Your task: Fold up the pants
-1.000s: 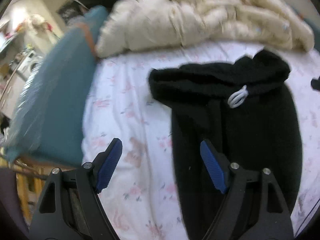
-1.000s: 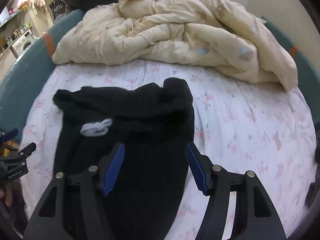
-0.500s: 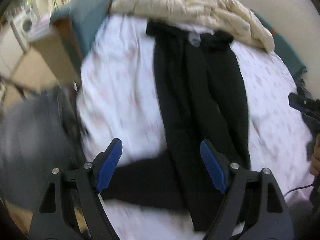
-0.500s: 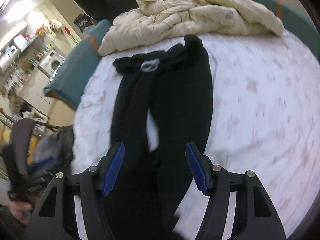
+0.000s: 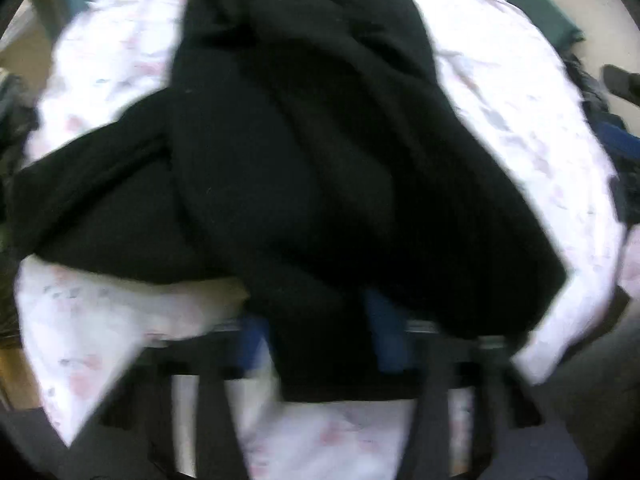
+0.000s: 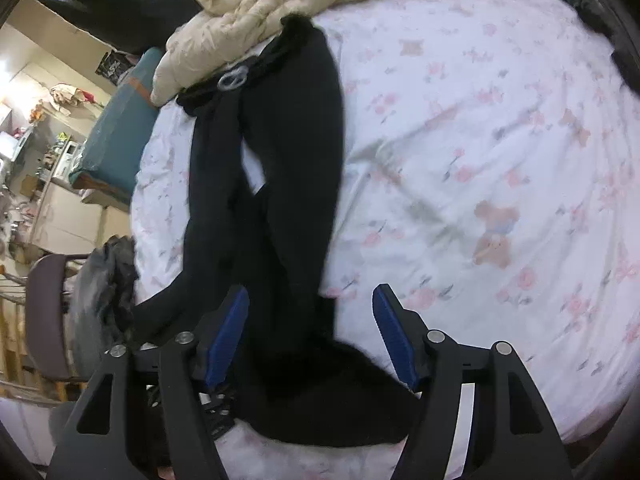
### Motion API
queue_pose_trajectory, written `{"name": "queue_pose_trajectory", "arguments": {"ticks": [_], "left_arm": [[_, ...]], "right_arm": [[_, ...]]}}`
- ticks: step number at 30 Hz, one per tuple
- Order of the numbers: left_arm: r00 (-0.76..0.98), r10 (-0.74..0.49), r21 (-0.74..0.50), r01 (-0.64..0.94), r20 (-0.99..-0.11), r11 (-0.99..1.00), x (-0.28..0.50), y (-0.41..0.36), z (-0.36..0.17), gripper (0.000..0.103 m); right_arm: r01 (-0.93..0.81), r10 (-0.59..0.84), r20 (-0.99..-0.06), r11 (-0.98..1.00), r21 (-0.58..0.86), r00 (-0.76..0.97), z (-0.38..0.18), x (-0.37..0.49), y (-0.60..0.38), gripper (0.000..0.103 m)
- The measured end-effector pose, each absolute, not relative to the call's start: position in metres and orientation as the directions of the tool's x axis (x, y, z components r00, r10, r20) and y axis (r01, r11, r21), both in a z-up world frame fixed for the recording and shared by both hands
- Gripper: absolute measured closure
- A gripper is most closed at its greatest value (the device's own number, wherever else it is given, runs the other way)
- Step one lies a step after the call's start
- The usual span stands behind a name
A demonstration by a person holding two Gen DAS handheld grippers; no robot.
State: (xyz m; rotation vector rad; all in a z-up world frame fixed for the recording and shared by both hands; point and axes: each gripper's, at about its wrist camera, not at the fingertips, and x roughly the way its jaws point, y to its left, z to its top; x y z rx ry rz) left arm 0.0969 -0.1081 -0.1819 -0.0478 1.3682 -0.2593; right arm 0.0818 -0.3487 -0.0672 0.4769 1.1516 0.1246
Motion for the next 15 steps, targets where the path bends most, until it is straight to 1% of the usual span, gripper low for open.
{"name": "queue_pose_trajectory", "arguments": {"ticks": [2, 4, 6, 8, 11, 13, 15], "left_arm": [[0.224, -0.172, -0.136, 0.17, -0.959, 0.976, 0.095, -0.113, -0.169, 0.099], [0.255, -0.178, -0.13, 0.193, -0.951, 0.972, 0.092, -0.112, -0.155, 0.099], [0.281, -0.192, -0.142, 0.189, -0.94, 0.972, 0.089, -0.104, -0.138, 0.1], [0.315, -0.216, -0.161, 0.192, -0.924, 0.968, 0.087, -0.093, -0.11, 0.1], [0.387, -0.222, -0.154, 0.199, -0.895, 0.968, 0.081, -0.065, -0.068, 0.101], [0.449, -0.171, -0.1, 0.178, -0.877, 0.979, 0.081, -0.037, -0.043, 0.103], [0.51, -0.102, -0.056, 0.104, -0.854, 0.993, 0.083, 0.002, -0.025, 0.103]], "right_arm": [[0.193, 0.33, -0.853, 0.881, 0.432, 0.405, -0.071, 0.082, -0.355, 0.035], [0.218, 0.362, -0.838, 0.853, 0.475, 0.408, -0.076, 0.081, -0.36, 0.035], [0.22, 0.356, -0.841, 0.855, 0.469, 0.407, -0.079, 0.083, -0.36, 0.035], [0.228, 0.355, -0.845, 0.855, 0.466, 0.399, -0.082, 0.084, -0.362, 0.035], [0.245, 0.377, -0.837, 0.835, 0.493, 0.398, -0.084, 0.086, -0.363, 0.035], [0.25, 0.376, -0.837, 0.833, 0.493, 0.397, -0.085, 0.088, -0.363, 0.035], [0.255, 0.388, -0.833, 0.825, 0.504, 0.393, -0.087, 0.092, -0.361, 0.035]]}}
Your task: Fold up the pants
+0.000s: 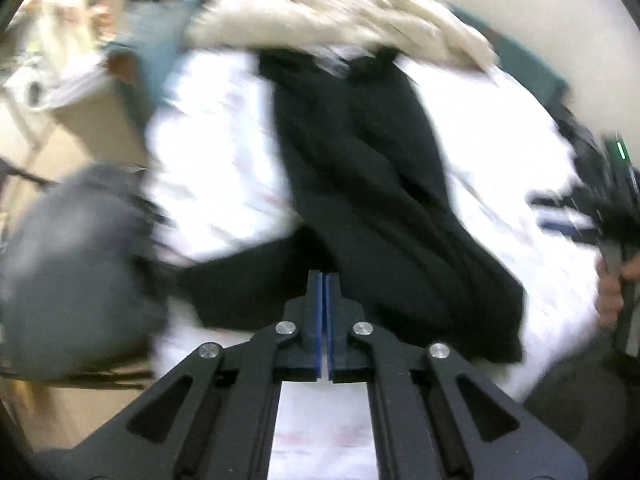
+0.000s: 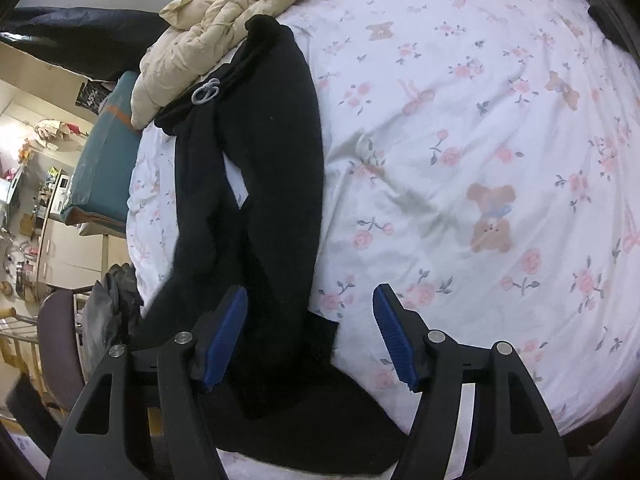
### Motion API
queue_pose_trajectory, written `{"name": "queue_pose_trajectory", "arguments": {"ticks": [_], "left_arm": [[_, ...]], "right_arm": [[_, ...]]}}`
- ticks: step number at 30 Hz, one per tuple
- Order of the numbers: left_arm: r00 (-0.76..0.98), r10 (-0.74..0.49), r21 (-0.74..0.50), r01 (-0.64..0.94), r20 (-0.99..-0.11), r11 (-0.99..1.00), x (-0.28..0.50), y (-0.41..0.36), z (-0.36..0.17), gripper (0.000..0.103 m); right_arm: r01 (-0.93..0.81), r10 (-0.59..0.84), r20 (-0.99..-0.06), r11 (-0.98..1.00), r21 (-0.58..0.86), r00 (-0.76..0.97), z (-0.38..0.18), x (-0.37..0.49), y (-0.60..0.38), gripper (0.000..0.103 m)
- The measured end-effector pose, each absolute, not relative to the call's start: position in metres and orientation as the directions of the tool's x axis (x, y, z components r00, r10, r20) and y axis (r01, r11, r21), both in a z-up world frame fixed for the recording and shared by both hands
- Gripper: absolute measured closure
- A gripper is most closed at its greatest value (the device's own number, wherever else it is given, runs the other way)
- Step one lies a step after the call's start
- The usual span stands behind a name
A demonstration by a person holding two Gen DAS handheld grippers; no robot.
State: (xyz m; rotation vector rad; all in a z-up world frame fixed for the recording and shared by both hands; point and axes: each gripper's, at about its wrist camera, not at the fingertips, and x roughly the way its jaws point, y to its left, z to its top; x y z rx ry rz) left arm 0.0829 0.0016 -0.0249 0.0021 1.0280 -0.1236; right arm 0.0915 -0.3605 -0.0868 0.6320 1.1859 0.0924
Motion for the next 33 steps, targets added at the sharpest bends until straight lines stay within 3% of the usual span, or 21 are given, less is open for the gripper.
{"name": "queue_pose_trajectory", "arguments": {"ticks": [4, 10, 13, 14, 15, 16, 17, 18, 26, 31, 32, 33], "left_arm": [[0.536, 0.03, -0.038, -0.117, -0.844, 0.992, 0.1, 0.089, -0.018, 0.103], [0.404, -0.173, -0.246, -0.136, -0.898, 0.96, 0.098, 0.083, -0.077, 0.102], [0.33, -0.228, -0.264, -0.068, -0.916, 0.962, 0.099, 0.052, -0.092, 0.101], [0.307, -0.236, -0.264, -0.054, -0.922, 0.963, 0.098, 0.043, -0.096, 0.093], [0.282, -0.25, -0.273, -0.044, -0.926, 0.961, 0.097, 0.035, -0.104, 0.072], [0.258, -0.27, -0.291, -0.044, -0.927, 0.956, 0.096, 0.027, -0.111, 0.058], [0.245, -0.289, -0.309, -0.048, -0.925, 0.95, 0.094, 0.02, -0.117, 0.035], [0.236, -0.313, -0.332, -0.045, -0.92, 0.942, 0.091, 0.014, -0.121, 0.028], [0.086, -0.336, -0.343, -0.079, -0.938, 0.936, 0.075, -0.052, -0.185, 0.028], [0.195, -0.318, -0.329, -0.026, -0.928, 0.944, 0.064, -0.081, -0.185, 0.03], [0.205, -0.331, -0.339, -0.005, -0.921, 0.941, 0.062, -0.084, -0.183, 0.035], [0.208, -0.354, -0.359, 0.018, -0.912, 0.933, 0.06, -0.087, -0.18, 0.055]], "right_arm": [[0.259, 0.388, -0.835, 0.824, 0.504, 0.389, -0.09, 0.099, -0.352, 0.035], [0.267, 0.361, -0.874, 0.851, 0.451, 0.326, -0.111, 0.115, -0.328, 0.035], [0.269, 0.347, -0.884, 0.86, 0.433, 0.313, -0.116, 0.12, -0.322, 0.035], [0.267, 0.342, -0.886, 0.863, 0.428, 0.314, -0.116, 0.121, -0.321, 0.035], [0.263, 0.341, -0.885, 0.865, 0.427, 0.317, -0.115, 0.121, -0.321, 0.035], [0.261, 0.341, -0.884, 0.865, 0.428, 0.32, -0.115, 0.121, -0.321, 0.035], [0.261, 0.341, -0.883, 0.865, 0.429, 0.323, -0.114, 0.121, -0.321, 0.035], [0.263, 0.342, -0.882, 0.863, 0.432, 0.325, -0.114, 0.12, -0.322, 0.035], [0.264, 0.367, -0.859, 0.842, 0.469, 0.356, -0.104, 0.114, -0.333, 0.035], [0.264, 0.377, -0.85, 0.834, 0.484, 0.368, -0.099, 0.108, -0.344, 0.035], [0.264, 0.38, -0.848, 0.832, 0.487, 0.37, -0.098, 0.107, -0.346, 0.035], [0.264, 0.381, -0.846, 0.831, 0.49, 0.372, -0.097, 0.106, -0.349, 0.035]]}}
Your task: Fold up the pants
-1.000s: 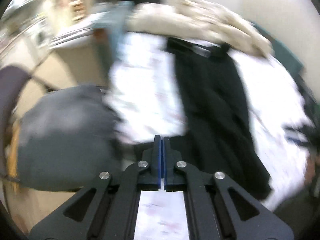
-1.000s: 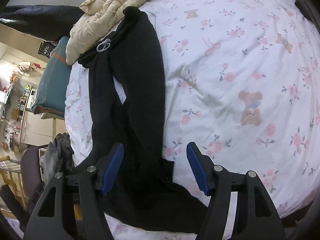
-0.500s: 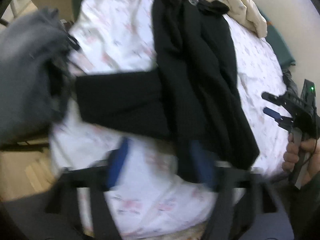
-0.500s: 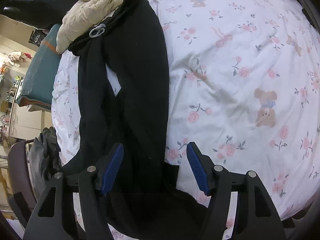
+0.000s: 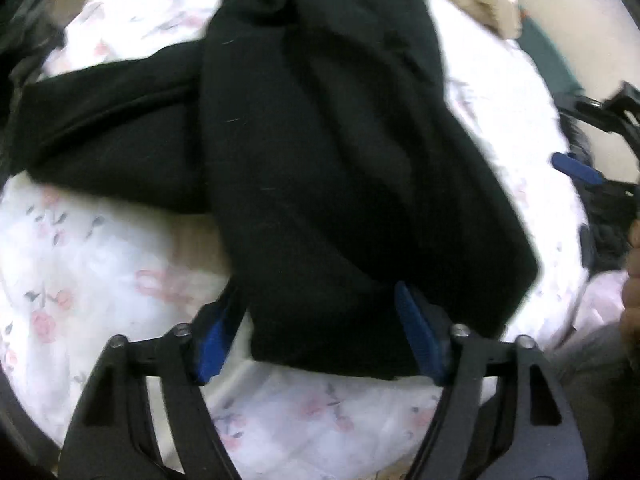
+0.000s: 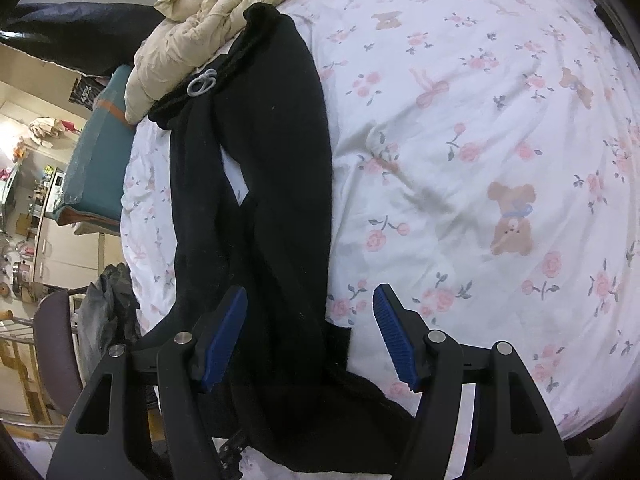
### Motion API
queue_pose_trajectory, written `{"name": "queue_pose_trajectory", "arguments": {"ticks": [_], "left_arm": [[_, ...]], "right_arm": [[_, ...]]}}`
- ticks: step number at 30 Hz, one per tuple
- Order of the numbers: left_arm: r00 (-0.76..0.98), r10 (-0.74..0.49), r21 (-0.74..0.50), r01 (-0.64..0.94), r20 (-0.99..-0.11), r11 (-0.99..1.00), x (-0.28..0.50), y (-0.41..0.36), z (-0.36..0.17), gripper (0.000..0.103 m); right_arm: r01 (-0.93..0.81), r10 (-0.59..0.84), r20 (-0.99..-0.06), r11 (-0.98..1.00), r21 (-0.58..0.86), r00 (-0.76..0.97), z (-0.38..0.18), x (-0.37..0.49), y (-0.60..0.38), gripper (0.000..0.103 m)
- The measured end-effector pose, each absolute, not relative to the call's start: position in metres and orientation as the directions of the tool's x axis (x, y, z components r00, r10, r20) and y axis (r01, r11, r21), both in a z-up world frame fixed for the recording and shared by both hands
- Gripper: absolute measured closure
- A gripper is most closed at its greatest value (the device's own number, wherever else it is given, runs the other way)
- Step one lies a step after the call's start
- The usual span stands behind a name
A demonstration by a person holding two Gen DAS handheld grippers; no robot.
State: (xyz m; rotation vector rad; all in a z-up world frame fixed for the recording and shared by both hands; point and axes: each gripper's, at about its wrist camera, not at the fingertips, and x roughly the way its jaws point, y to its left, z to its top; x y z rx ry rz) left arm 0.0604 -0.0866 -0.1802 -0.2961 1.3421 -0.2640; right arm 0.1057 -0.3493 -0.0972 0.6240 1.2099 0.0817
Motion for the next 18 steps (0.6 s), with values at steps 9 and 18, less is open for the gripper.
{"name": "queue_pose_trajectory", "arguments": {"ticks": [9, 18], "left_arm": [[0.331, -0.317, -0.288, 0.134, -0.889, 0.948, 0.053, -0.083, -0.097, 0.099], [0.528, -0.097, -0.125, -0.017, -0.843, 0.992, 0.078, 0.021, -0.019, 0.099]], "right_arm": [[0.298, 0.398, -0.825, 0.795, 0.529, 0.402, -0.092, 0.102, -0.368, 0.032], [0.285, 0.393, -0.839, 0.812, 0.509, 0.377, -0.096, 0.109, -0.355, 0.032]]}}
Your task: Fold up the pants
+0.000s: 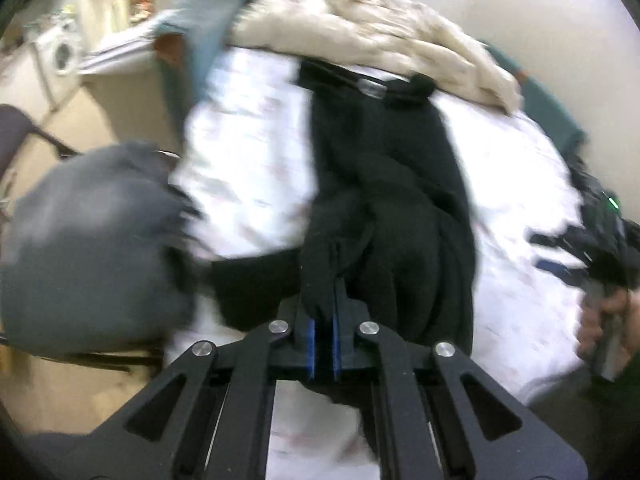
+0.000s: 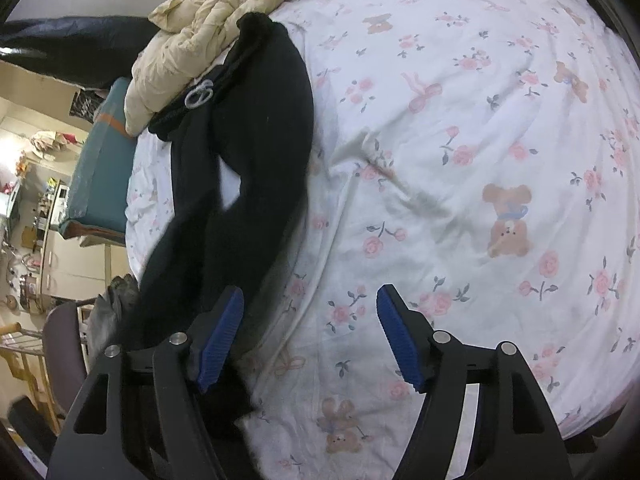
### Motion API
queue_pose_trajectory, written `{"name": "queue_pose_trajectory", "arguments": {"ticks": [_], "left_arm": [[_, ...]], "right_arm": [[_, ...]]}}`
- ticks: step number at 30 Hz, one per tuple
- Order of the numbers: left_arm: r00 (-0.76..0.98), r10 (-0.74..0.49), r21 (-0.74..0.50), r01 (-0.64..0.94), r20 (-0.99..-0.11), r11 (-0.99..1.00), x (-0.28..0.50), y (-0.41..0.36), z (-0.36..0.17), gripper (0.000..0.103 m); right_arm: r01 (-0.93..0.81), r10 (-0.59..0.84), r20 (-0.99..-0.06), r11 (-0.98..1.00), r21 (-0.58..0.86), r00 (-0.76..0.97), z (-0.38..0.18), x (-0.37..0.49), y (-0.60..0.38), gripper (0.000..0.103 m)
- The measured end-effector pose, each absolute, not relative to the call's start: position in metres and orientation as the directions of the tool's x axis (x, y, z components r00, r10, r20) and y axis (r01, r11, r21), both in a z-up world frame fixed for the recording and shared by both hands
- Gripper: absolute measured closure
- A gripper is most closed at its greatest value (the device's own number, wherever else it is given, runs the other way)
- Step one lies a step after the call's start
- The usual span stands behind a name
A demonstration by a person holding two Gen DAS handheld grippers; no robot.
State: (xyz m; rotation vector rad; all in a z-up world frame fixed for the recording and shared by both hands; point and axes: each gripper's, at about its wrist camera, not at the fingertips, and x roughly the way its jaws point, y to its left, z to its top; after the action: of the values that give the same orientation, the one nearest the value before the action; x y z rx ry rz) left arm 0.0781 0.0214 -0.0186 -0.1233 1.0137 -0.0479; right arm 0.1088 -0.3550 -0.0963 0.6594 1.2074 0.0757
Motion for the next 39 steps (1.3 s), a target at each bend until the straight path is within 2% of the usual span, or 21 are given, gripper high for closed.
{"name": "queue_pose_trajectory", "arguments": {"ticks": [3, 6, 9, 13, 16, 18, 19, 20, 21, 22, 23, 26, 28, 34, 39], "left_arm": [[0.549, -0.021, -0.082, -0.086, -0.836, 0.993, 0.083, 0.053, -0.027, 0.099], [0.532, 0.003, -0.083, -0.137, -0.847, 0.987, 0.086, 0.071, -0.046, 0.099], [0.516, 0.007, -0.09, -0.162, -0.857, 0.983, 0.088, 0.074, -0.055, 0.099], [0.537, 0.02, -0.069, -0.145, -0.843, 0.987, 0.089, 0.068, -0.051, 0.099], [0.537, 0.04, -0.042, -0.139, -0.842, 0.989, 0.089, 0.064, -0.053, 0.099], [0.533, 0.038, -0.047, -0.144, -0.845, 0.988, 0.091, 0.064, -0.053, 0.099], [0.532, 0.036, -0.052, -0.149, -0.846, 0.988, 0.091, 0.065, -0.051, 0.099], [0.531, 0.027, -0.065, -0.154, -0.847, 0.986, 0.092, 0.066, -0.051, 0.099], [0.529, 0.013, -0.083, -0.157, -0.848, 0.984, 0.092, 0.068, -0.051, 0.099], [0.528, 0.005, -0.094, -0.16, -0.849, 0.983, 0.092, 0.069, -0.051, 0.099], [0.528, -0.001, -0.101, -0.161, -0.849, 0.982, 0.092, 0.07, -0.05, 0.099], [0.532, -0.033, -0.135, -0.154, -0.846, 0.979, 0.091, 0.072, -0.047, 0.099], [0.537, -0.057, -0.167, -0.159, -0.842, 0.973, 0.089, 0.075, -0.043, 0.099], [0.574, -0.081, -0.249, -0.22, -0.815, 0.943, 0.081, 0.099, -0.026, 0.099], [0.54, -0.068, -0.223, -0.226, -0.839, 0.948, 0.084, 0.096, -0.035, 0.099]], "right_arm": [[0.272, 0.397, -0.851, 0.825, 0.495, 0.345, -0.104, 0.113, -0.343, 0.032], [0.249, 0.47, -0.827, 0.799, 0.548, 0.31, -0.116, 0.117, -0.325, 0.031], [0.213, 0.561, -0.794, 0.767, 0.605, 0.235, -0.133, 0.129, -0.294, 0.026], [0.136, 0.541, -0.814, 0.809, 0.573, 0.209, -0.148, 0.138, -0.244, 0.026], [0.178, 0.558, -0.805, 0.787, 0.59, 0.203, -0.171, 0.142, -0.225, 0.026], [0.274, 0.618, -0.761, 0.71, 0.649, 0.199, -0.195, 0.142, -0.219, 0.026], [0.299, 0.643, -0.737, 0.676, 0.674, 0.207, -0.203, 0.141, -0.218, 0.029], [0.306, 0.654, -0.722, 0.656, 0.69, 0.226, -0.205, 0.139, -0.218, 0.053], [0.29, 0.639, -0.723, 0.663, 0.691, 0.262, -0.201, 0.136, -0.219, 0.092], [0.261, 0.596, -0.75, 0.705, 0.659, 0.286, -0.192, 0.134, -0.22, 0.097], [0.226, 0.547, -0.777, 0.752, 0.62, 0.31, -0.179, 0.131, -0.221, 0.097], [0.156, 0.505, -0.768, 0.787, 0.597, 0.394, -0.139, 0.12, -0.238, 0.098], [0.15, 0.487, -0.74, 0.781, 0.607, 0.463, -0.108, 0.108, -0.261, 0.099], [0.098, 0.349, -0.695, 0.851, 0.516, 0.628, 0.001, 0.077, -0.345, 0.099], [0.116, 0.2, -0.644, 0.903, 0.413, 0.738, 0.091, 0.086, -0.397, 0.102]]}}
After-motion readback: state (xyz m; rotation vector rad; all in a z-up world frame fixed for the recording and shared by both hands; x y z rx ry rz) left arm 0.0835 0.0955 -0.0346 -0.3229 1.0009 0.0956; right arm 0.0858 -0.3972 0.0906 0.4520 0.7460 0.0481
